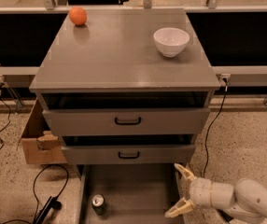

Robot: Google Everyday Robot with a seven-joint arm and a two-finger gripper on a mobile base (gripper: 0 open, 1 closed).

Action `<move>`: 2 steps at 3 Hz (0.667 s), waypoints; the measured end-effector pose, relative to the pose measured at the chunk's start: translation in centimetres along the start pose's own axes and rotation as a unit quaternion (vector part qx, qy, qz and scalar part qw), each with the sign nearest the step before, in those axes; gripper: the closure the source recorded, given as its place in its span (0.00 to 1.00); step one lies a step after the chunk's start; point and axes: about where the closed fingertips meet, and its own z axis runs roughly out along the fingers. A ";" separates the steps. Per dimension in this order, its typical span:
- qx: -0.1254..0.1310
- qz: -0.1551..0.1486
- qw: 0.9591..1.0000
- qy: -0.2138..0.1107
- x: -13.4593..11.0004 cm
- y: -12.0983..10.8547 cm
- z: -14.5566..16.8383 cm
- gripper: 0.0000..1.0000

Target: Pick green can from bottom drawer and place on counter

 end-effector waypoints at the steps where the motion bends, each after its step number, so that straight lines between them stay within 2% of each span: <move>1: -0.014 0.007 1.000 -0.011 5.3 -0.3 7.0 0.00; 2: -0.034 0.023 0.999 -0.021 8.7 -0.1 13.2 0.00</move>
Offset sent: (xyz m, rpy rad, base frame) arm 0.0647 0.1249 -0.2016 0.0928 0.0964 0.0789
